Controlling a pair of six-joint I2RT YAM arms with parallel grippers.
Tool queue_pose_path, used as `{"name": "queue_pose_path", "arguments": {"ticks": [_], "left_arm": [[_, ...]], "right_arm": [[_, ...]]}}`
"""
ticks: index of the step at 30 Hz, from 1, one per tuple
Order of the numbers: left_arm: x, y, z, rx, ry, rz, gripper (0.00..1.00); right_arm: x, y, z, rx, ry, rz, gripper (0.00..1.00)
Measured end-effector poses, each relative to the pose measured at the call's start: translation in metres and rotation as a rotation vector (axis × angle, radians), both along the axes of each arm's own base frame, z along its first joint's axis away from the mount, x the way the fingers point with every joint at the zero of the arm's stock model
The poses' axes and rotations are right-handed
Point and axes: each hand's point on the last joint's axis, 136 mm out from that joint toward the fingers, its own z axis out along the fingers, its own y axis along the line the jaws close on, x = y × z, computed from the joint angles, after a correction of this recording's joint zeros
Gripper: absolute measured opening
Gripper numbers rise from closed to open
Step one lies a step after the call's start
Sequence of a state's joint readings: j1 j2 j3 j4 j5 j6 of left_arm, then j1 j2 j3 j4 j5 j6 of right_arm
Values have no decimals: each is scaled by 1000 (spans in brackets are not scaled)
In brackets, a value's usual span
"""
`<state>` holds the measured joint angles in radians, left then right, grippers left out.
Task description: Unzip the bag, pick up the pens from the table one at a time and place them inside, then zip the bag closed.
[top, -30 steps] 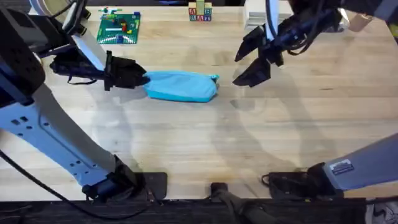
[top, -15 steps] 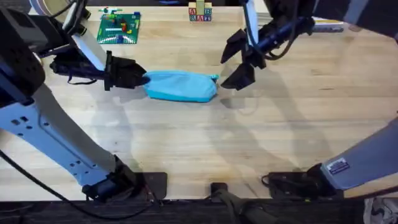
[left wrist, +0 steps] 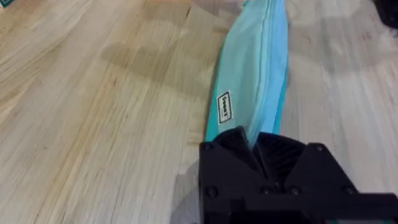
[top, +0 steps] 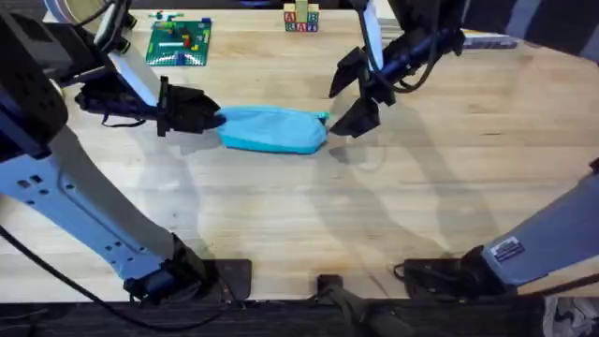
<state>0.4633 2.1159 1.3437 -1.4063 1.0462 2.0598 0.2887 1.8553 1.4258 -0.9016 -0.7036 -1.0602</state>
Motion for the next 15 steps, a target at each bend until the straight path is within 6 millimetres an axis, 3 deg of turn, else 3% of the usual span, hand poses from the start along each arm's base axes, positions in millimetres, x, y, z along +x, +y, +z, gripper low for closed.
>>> {"name": "queue_pose_path", "arguments": {"ticks": [15], "left_arm": [[1,0,-1,3,-7,0,42]], "right_arm": [[2,4,-4,2,-8,9,995]]}}
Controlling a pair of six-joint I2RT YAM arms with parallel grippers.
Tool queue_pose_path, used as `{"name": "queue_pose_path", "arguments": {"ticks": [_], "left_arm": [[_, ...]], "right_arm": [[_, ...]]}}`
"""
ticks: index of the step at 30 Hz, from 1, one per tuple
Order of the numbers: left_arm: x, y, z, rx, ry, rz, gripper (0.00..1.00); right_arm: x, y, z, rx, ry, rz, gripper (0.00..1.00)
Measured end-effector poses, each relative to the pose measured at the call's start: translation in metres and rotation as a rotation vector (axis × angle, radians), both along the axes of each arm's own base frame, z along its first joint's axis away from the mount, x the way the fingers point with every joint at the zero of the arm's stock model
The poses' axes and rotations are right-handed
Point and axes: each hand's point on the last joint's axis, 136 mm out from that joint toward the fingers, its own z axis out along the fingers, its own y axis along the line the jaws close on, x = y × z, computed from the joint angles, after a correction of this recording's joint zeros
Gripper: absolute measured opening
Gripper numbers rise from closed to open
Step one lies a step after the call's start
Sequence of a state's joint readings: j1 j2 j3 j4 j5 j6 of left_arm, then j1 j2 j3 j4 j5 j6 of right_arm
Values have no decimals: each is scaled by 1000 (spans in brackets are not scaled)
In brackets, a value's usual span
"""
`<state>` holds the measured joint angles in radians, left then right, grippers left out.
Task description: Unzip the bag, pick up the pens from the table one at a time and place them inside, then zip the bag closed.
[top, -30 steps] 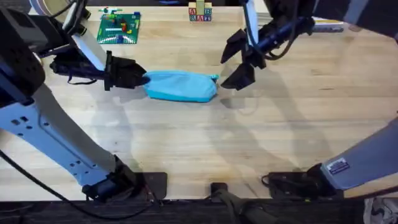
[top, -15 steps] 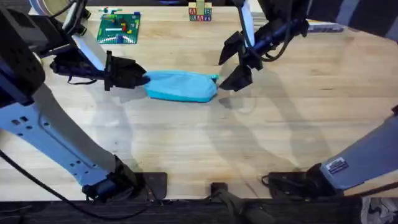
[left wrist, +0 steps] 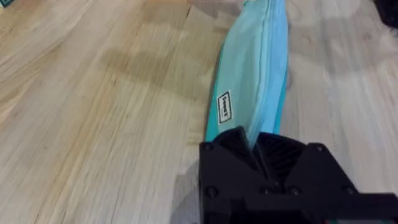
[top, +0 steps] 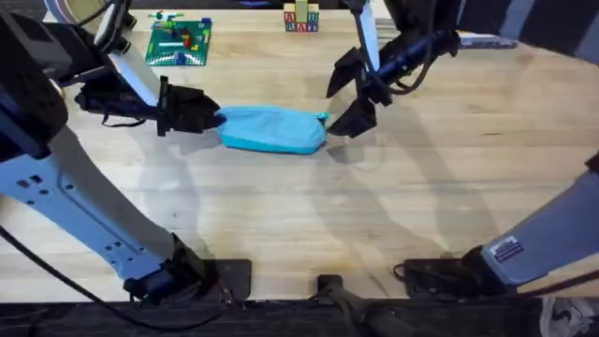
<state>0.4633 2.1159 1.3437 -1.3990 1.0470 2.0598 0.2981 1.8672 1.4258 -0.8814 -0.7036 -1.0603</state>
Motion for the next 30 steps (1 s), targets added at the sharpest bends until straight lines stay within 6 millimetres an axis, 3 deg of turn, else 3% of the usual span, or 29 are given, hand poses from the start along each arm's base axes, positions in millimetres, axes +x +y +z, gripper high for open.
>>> {"name": "queue_pose_path", "arguments": {"ticks": [12,22,30], "left_arm": [[0,0,0,1,-1,0,42],[0,0,0,1,-1,0,42],[0,0,0,1,-1,0,42]], "right_arm": [[1,2,-17,-11,36,3,994],[2,7,-18,-7,22,16,987],[2,9,-18,-3,11,24,890]]}}
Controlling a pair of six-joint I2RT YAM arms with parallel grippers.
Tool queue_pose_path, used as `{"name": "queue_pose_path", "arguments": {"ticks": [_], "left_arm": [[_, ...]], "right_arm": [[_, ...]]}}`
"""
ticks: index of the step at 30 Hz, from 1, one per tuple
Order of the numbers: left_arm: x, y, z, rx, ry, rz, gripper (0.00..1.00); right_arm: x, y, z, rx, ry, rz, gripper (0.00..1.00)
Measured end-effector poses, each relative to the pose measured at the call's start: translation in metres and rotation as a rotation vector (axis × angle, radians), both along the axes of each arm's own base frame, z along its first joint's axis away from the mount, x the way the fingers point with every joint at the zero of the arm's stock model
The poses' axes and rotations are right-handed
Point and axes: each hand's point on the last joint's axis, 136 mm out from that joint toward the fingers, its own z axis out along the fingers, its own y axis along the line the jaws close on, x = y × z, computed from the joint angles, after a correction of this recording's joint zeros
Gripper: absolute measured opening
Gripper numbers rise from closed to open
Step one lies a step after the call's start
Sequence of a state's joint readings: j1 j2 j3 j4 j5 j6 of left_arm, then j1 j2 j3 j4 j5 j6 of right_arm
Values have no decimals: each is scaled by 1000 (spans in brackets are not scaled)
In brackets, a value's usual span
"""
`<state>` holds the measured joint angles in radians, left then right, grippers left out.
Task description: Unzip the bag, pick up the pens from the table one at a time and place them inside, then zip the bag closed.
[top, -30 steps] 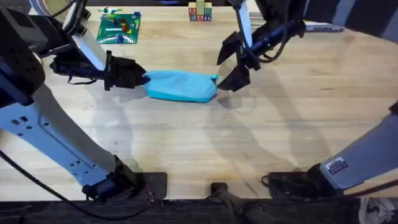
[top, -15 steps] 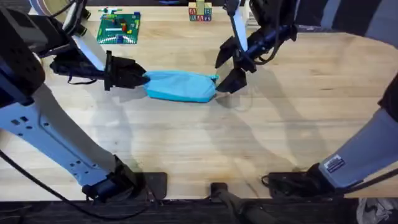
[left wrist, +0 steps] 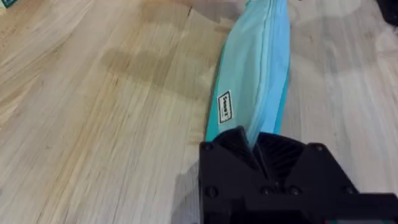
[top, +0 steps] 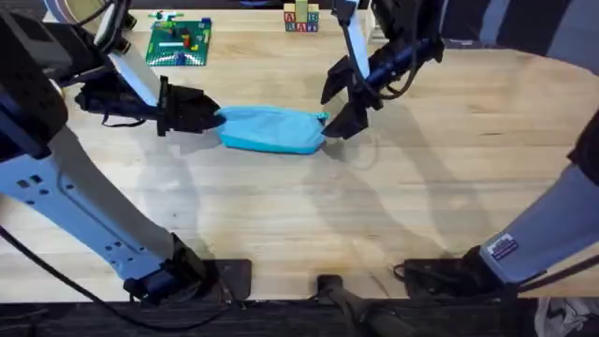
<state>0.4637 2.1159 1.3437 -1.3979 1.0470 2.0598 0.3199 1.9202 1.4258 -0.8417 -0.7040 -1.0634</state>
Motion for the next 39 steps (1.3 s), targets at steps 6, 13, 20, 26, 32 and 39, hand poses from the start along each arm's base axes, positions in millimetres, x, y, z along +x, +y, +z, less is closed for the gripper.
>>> {"name": "queue_pose_path", "arguments": {"ticks": [6,13,20,26,32,39], "left_arm": [[0,0,0,0,0,0,42],[0,0,0,0,0,0,42],[0,0,0,0,-1,0,42],[0,0,0,0,-2,0,42],[0,0,0,1,-2,0,42],[1,0,1,-3,-5,3,42]], "right_arm": [[2,1,1,4,-13,3,555],[2,1,0,5,-16,6,241],[1,2,1,10,-15,8,39],[2,2,1,9,-15,8,29],[3,0,1,2,30,-45,29],[12,-9,20,-49,140,-197,30]]}}
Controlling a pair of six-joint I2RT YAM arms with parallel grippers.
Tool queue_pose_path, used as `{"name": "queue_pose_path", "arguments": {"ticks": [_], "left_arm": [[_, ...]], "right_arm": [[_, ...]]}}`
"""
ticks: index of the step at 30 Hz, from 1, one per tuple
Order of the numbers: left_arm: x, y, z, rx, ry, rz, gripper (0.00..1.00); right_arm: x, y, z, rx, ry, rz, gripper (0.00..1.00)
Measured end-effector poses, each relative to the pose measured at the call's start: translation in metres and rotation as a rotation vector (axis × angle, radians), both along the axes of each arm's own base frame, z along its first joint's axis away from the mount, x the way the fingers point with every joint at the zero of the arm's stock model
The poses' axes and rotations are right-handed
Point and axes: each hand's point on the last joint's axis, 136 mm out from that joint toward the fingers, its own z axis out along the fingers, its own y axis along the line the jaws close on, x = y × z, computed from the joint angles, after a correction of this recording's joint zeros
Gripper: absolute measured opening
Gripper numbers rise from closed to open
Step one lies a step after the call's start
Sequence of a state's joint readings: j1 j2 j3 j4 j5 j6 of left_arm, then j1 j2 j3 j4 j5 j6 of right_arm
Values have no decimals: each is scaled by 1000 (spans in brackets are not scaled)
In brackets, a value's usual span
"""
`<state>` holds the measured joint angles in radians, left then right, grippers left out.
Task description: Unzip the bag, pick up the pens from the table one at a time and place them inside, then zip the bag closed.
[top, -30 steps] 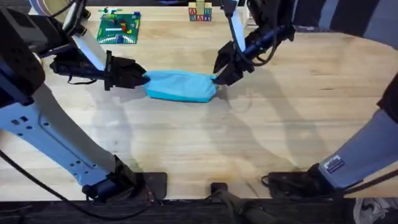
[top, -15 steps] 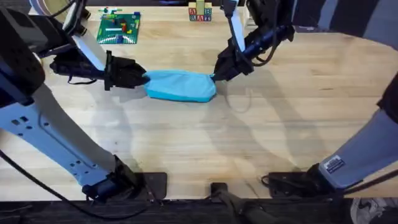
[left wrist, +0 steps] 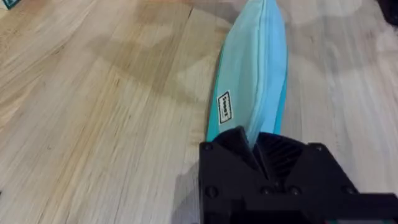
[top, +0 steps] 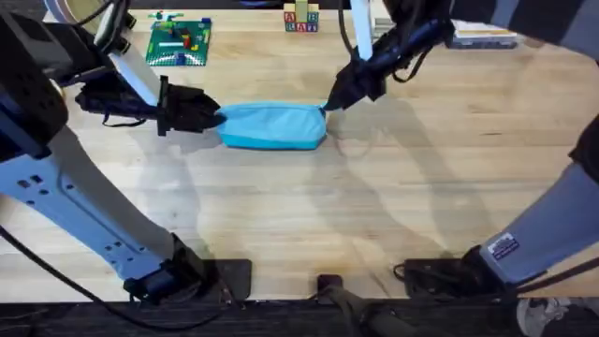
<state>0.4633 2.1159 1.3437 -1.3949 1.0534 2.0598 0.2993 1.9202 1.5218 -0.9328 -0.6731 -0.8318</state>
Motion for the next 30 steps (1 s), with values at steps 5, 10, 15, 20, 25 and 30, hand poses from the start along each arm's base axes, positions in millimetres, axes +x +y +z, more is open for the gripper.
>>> {"name": "queue_pose_path", "arguments": {"ticks": [5,10,15,20,25,30], "left_arm": [[0,-1,1,-5,1,0,42],[0,-2,1,-7,0,0,42],[1,-3,2,-10,-3,-1,42],[1,-3,2,-11,-2,-1,42],[1,-5,3,-15,-3,-2,42],[2,-6,3,-17,-4,-3,42]], "right_arm": [[-8,-7,-1,-57,65,-31,31],[-8,-14,-6,-109,61,-38,32],[-3,-24,-26,-193,57,-48,32],[-3,-29,-33,-206,71,-61,32],[0,-33,-46,-206,127,-94,32],[4,-37,-49,-197,149,-133,32]]}}
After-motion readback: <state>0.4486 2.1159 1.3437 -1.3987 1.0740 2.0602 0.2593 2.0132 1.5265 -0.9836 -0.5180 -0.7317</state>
